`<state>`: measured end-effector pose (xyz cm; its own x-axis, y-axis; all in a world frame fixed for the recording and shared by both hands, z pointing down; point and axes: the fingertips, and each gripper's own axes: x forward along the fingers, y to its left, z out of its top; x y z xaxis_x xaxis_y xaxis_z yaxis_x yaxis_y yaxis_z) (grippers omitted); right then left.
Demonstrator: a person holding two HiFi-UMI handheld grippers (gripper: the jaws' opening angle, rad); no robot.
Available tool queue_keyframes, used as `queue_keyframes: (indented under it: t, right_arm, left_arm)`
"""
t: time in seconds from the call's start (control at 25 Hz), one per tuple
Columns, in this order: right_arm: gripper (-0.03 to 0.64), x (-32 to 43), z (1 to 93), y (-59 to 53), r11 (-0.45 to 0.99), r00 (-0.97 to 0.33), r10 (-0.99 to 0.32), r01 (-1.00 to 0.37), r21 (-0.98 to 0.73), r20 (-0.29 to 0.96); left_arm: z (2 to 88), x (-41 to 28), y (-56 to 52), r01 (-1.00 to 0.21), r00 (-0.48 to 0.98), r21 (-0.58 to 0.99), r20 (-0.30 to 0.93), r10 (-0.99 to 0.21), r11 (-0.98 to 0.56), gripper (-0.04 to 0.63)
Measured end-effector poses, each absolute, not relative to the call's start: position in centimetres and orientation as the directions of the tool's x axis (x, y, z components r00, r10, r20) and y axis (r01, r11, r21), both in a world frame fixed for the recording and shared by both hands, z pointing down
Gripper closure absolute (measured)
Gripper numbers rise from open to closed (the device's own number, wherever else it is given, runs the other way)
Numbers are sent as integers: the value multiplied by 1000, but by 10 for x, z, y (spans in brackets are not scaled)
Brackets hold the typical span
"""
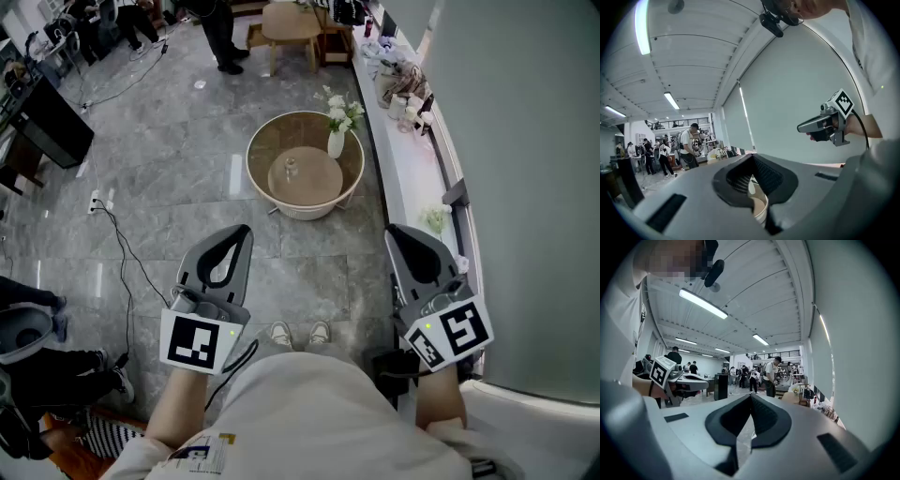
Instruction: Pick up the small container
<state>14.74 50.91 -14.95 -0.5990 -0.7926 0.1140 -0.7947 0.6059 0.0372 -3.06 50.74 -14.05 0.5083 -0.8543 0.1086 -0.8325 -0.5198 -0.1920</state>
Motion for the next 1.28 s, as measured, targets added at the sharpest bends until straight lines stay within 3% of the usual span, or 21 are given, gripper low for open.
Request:
queue_keyframes:
  t: [1.28]
  right_arm:
    - [611, 194, -138, 496, 629, -626, -773, -777, -7, 104]
  left_arm:
    - [-130, 9, 500, -856, 462, -195, 125, -878, -479, 588]
